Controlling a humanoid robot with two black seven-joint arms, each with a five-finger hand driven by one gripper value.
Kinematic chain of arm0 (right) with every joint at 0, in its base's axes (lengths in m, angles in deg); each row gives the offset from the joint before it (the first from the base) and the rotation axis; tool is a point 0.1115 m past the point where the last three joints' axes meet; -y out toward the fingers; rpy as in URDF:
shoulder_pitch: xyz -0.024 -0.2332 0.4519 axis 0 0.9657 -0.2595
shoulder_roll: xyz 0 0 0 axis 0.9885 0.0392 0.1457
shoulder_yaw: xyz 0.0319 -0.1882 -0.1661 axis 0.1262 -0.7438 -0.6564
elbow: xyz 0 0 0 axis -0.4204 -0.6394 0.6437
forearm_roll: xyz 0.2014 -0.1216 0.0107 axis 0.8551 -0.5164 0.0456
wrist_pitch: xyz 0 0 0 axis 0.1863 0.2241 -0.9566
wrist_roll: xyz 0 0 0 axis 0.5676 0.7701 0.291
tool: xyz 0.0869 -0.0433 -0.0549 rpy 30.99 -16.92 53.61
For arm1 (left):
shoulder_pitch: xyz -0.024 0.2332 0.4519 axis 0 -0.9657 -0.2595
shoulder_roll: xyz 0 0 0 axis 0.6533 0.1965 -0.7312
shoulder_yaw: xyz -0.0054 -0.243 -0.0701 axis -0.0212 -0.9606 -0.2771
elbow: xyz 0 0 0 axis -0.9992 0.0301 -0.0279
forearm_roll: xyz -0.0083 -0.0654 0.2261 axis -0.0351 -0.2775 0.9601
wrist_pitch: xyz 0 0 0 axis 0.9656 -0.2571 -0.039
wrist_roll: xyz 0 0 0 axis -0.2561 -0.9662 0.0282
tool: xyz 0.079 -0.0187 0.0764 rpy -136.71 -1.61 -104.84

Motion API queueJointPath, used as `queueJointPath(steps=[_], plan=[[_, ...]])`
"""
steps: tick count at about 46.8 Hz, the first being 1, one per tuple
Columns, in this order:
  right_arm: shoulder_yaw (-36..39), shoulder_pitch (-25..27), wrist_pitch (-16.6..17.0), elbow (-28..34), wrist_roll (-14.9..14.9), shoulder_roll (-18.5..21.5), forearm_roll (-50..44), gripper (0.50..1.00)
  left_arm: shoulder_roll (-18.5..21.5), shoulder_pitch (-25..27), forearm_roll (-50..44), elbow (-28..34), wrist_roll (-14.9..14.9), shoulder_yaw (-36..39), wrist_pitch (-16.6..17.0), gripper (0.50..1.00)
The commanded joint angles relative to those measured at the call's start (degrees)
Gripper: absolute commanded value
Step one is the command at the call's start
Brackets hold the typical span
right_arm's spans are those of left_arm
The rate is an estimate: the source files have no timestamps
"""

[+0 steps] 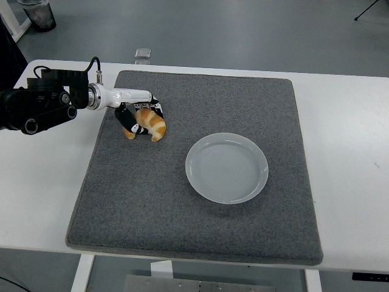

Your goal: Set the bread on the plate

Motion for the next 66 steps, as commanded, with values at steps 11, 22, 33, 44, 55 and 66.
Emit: queueJointPath(steps=[11, 22, 33, 44, 55, 66], plan=[[0.00, -0.07, 0.00, 0.02, 0.00, 0.00, 0.00, 0.952, 0.88, 6.63, -1.23, 0.60, -0.34, -5.63, -1.57, 0.500], [0.00, 0.01, 0.00, 0.02, 0.00, 0.00, 0.00, 0.952, 3.52, 12.17, -1.50, 0.60, -0.35, -9.41, -6.14, 0.500], [0.00, 0.01, 0.00, 0.02, 0.00, 0.00, 0.00, 0.952, 4.22, 16.74, -1.85, 1.65, -0.61, -11.35, -8.60, 0.500], [0.00, 0.01, 0.00, -0.06, 0.00, 0.00, 0.00, 0.952, 3.00, 17.71, -1.67, 6.74, -0.78, -14.69, -7.90, 0.500], [0.00, 0.01, 0.00, 0.02, 0.00, 0.00, 0.00, 0.952, -1.66, 16.65, -1.58, 11.40, -0.96, -16.71, -7.72, 0.500], [0.00, 0.01, 0.00, -0.06, 0.00, 0.00, 0.00, 0.952, -6.14, 13.84, -0.44, 15.09, -1.31, -16.18, -7.90, 0.500]])
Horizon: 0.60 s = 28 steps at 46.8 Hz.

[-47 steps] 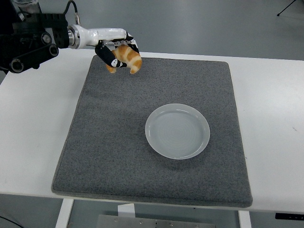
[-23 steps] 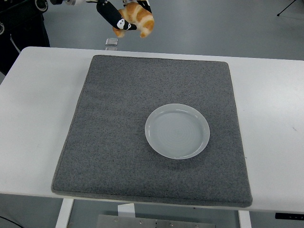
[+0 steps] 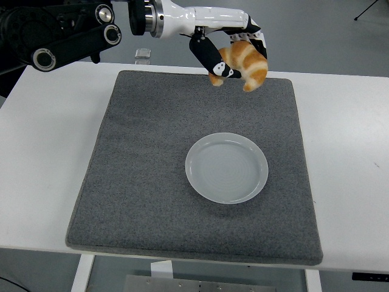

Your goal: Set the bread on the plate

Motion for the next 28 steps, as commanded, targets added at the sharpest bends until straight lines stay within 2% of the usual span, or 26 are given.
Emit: queueJointPath(steps=[1, 6, 15, 24, 28], plan=[[0.00, 0.02, 0.00, -0.08, 0.00, 0.00, 0.00, 0.952, -1.72, -1.29, 0.40, 1.05, 0.01, 0.36, -0.04, 0.500], [0.00, 0.02, 0.00, -0.08, 0.00, 0.00, 0.00, 0.952, -3.39, -3.83, 2.51, 0.96, 0.10, 0.62, -0.04, 0.500], [0.00, 0.02, 0.00, 0.00, 0.00, 0.00, 0.00, 0.952, -6.20, -10.51, 11.82, -0.44, 0.10, 0.89, 0.13, 0.500], [0.00, 0.02, 0.00, 0.00, 0.00, 0.00, 0.00, 0.952, -7.70, -12.98, 13.41, -2.29, 0.19, 2.47, 0.40, 0.500], [0.00, 0.02, 0.00, 0.00, 0.00, 0.00, 0.00, 0.952, -8.22, -13.60, 13.41, -2.73, 0.19, 3.70, 1.54, 0.500]])
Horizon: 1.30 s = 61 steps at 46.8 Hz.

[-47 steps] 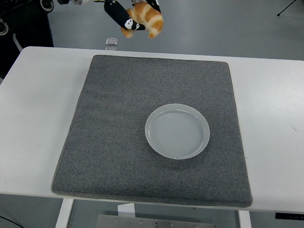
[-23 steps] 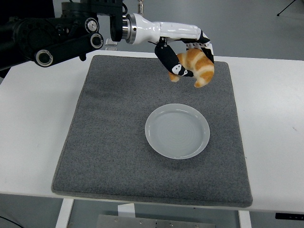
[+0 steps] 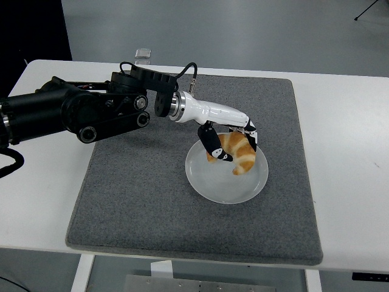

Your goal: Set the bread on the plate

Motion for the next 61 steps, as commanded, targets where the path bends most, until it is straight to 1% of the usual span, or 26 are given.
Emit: queueJointPath(steps=[1, 5, 12, 24, 42, 45, 46, 48, 52, 54, 55, 61], plan=[[0.00, -0.09, 0.00, 0.03, -0.02, 0.00, 0.00, 0.952, -0.39, -0.51, 0.01, -0.41, -0.07, 1.19, 1.08, 0.500], [0.00, -0.09, 0.00, 0.03, 0.07, 0.00, 0.00, 0.952, -0.48, -0.60, 0.01, -0.59, 0.01, 2.50, 1.87, 0.500], [0.00, 0.00, 0.00, -0.06, -0.02, 0.00, 0.00, 0.954, -1.71, -1.04, 0.01, -0.59, 0.10, 3.12, 2.05, 0.500], [0.00, 0.00, 0.00, 0.03, -0.02, 0.00, 0.00, 0.952, -1.62, -1.13, 0.01, -0.59, 0.01, 4.70, 2.05, 0.500], [0.00, -0.09, 0.00, -0.06, -0.02, 0.00, 0.00, 0.952, -1.53, -1.22, 0.80, -0.68, 0.10, 4.70, 2.05, 0.500], [0.00, 0.00, 0.00, 0.02, -0.02, 0.00, 0.00, 0.952, -1.44, -1.22, 0.36, -0.76, 0.10, 4.53, 2.05, 0.674], [0.00, 0.00, 0.00, 0.03, -0.02, 0.00, 0.00, 0.952, -1.44, -1.22, 0.18, -0.85, 0.10, 4.53, 2.05, 0.724], [0.00, 0.00, 0.00, 0.03, -0.02, 0.00, 0.00, 0.952, -1.27, -1.22, -0.17, -0.85, 0.10, 4.53, 2.05, 0.778], [0.00, 0.00, 0.00, 0.03, -0.02, 0.00, 0.00, 0.952, -1.09, -1.22, -0.52, -0.77, 0.10, 4.27, 2.05, 0.932], [0.00, 0.00, 0.00, 0.03, -0.02, 0.00, 0.00, 0.952, -1.09, -1.22, -0.61, -0.76, 0.10, 4.09, 2.05, 0.979], [0.00, 0.00, 0.00, 0.03, -0.02, 0.00, 0.00, 0.952, -1.09, -1.13, -0.61, -0.76, 0.10, 4.09, 2.13, 0.988], [0.00, -0.09, 0.00, 0.02, -0.02, 0.00, 0.00, 0.952, -1.00, -1.13, -1.13, -0.76, 0.10, 3.74, 2.13, 0.992]])
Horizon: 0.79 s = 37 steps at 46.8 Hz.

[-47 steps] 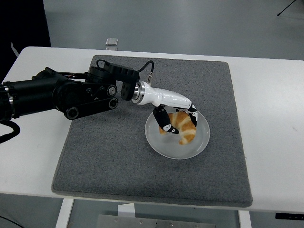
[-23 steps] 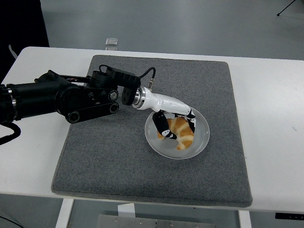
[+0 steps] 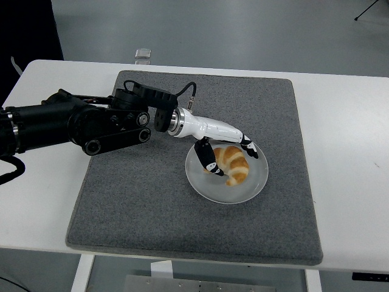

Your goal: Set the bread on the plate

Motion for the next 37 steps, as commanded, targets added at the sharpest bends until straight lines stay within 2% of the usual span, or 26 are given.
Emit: queueJointPath(steps=[1, 11, 22, 27, 37], plan=[[0.00, -0.08, 0.00, 0.02, 0.06, 0.00, 0.00, 0.952, 0.05, 0.08, -0.78, 0.00, 0.00, -0.14, 0.04, 0.992], [0.00, 0.01, 0.00, -0.07, -0.02, 0.00, 0.00, 0.952, 0.14, 0.08, -8.15, -0.09, 0.00, -5.76, 0.04, 0.992], [0.00, 0.01, 0.00, 0.02, 0.06, 0.00, 0.00, 0.952, 0.76, 0.08, -16.94, -2.81, 0.09, -11.12, -0.05, 0.996], [0.00, 0.01, 0.00, 0.02, -0.02, 0.00, 0.00, 0.952, 0.67, 0.08, -26.07, -5.53, 0.17, -12.88, 0.04, 0.999], [0.00, 0.01, 0.00, 0.02, -0.02, 0.00, 0.00, 0.952, 0.67, 0.17, -51.39, -12.65, 0.26, -14.99, -0.05, 0.999]])
